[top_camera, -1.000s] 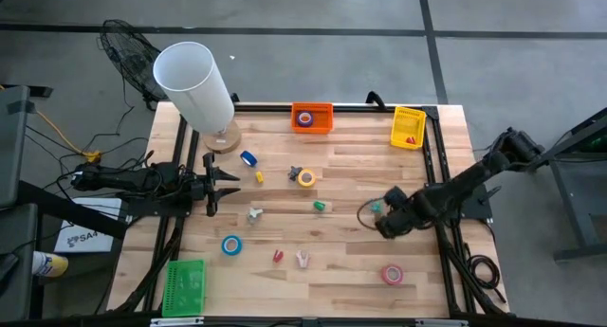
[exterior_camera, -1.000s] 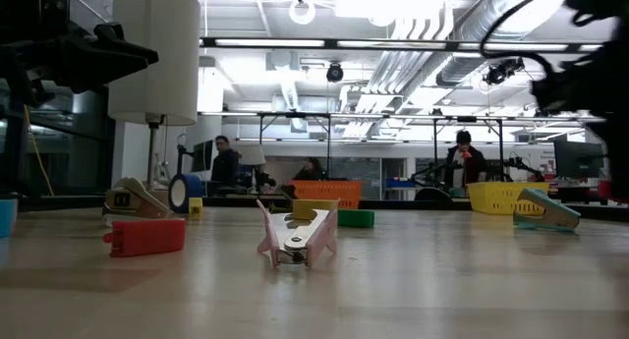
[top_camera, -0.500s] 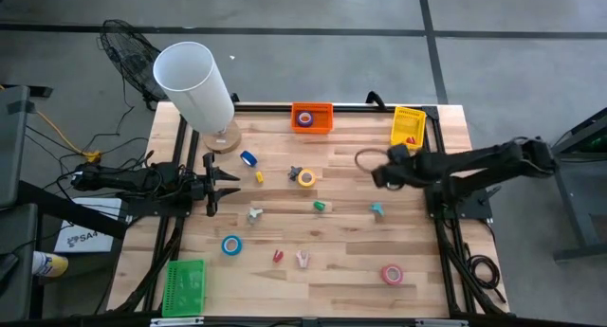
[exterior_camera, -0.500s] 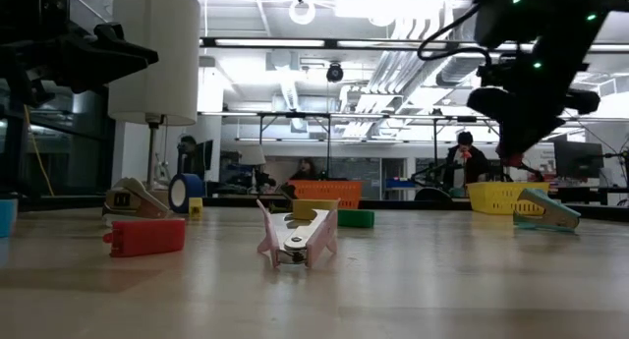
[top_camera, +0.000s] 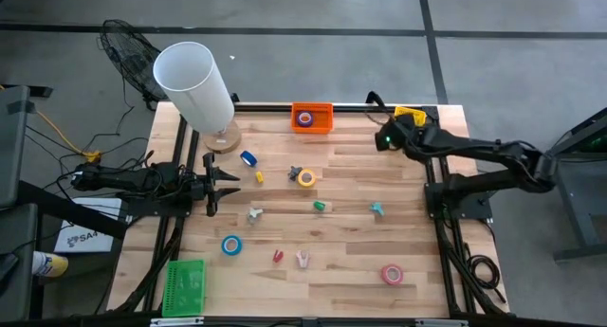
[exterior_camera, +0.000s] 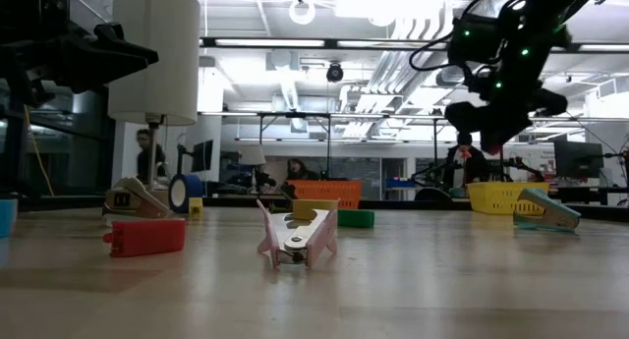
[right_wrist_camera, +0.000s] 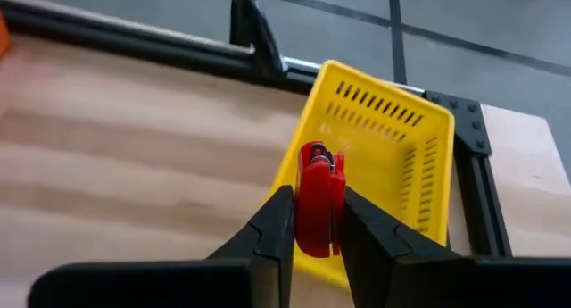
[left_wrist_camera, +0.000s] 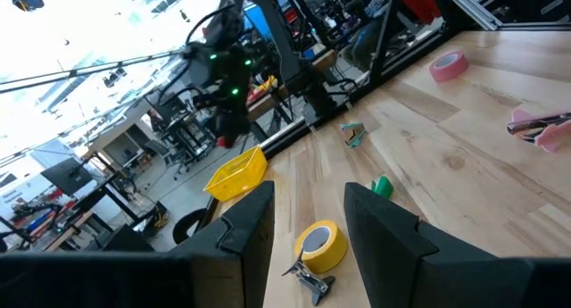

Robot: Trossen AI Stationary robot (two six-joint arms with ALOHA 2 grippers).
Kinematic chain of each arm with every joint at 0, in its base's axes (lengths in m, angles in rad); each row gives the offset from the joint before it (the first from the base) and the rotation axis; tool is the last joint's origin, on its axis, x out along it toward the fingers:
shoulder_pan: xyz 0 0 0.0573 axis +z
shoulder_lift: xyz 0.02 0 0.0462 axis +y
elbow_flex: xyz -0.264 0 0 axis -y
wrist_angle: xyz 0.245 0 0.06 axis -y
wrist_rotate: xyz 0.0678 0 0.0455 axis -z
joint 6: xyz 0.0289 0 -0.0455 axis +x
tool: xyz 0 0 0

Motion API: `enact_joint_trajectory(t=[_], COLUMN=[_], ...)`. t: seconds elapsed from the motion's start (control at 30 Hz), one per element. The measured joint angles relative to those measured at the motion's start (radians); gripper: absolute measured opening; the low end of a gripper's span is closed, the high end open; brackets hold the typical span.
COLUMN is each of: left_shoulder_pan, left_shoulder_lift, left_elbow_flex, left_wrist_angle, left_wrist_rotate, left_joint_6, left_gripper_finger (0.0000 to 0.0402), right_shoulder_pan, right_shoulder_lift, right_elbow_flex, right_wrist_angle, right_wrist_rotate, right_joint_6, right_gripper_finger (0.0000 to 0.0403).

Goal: Pick and place Stapler, Stapler remover, tape
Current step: Put the right mini red stapler into the yellow bin

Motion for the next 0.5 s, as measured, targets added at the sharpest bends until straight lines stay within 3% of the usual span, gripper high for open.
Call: enact_joint_trajectory(t=[0.2,0.5], left_shoulder_pan=[0.000,0.000], left_shoulder_lift=[0.000,0.000], left_elbow_flex=[0.000,0.000], left_wrist_angle=[0.000,0.000], left_wrist_rotate=[0.000,0.000], left_joint_6=[0.000,0.000], left_gripper_finger=[0.0135,0.0135], right_shoulder_pan=[-0.122,-0.197], right_shoulder_lift=[0.017,0.018], right_elbow_flex=[0.000,-0.066], right_wrist_angle=[0.024,0.114], right_wrist_rotate=[-0.016,-0.079], right_joint_6=[-0.029,-0.007], right_gripper_finger=[0.0063,0.0064])
